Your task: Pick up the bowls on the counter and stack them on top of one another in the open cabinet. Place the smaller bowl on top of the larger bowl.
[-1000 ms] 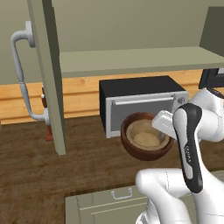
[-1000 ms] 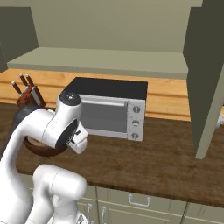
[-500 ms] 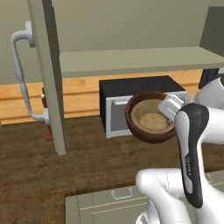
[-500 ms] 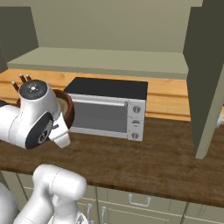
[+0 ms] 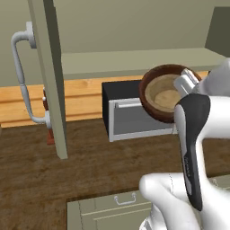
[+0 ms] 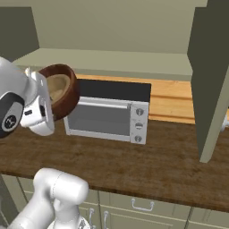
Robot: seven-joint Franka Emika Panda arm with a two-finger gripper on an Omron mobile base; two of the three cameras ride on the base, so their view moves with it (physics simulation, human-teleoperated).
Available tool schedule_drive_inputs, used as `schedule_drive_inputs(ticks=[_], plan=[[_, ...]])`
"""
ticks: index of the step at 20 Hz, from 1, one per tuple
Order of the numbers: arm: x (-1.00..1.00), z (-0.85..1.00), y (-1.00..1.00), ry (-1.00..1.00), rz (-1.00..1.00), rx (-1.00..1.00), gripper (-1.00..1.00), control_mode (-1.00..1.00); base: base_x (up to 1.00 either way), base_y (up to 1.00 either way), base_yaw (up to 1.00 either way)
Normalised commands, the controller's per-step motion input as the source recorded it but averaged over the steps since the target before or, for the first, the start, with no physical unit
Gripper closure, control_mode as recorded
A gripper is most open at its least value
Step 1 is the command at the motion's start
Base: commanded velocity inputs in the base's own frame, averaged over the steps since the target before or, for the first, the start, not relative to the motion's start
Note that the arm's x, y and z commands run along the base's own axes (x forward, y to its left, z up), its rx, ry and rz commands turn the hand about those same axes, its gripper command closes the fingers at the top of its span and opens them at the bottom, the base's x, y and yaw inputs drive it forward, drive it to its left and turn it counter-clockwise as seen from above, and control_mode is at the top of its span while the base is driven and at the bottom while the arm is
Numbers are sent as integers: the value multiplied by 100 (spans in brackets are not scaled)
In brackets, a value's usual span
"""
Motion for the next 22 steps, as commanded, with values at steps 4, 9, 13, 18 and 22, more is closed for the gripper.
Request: schedule_drive_inputs(ticks=[4,9,13,18,22], plan=[[0,74,-33,-14,-23,0,100,-100,0,0,0],[0,75,-26,-22,-8,5,100,-100,0,0,0],[3,55,-8,-23,-1,10,100,-100,0,0,0],[55,9,0,-2,0,13,100,-100,0,0,0],[86,0,0,0,2,18,100,-100,0,0,0]])
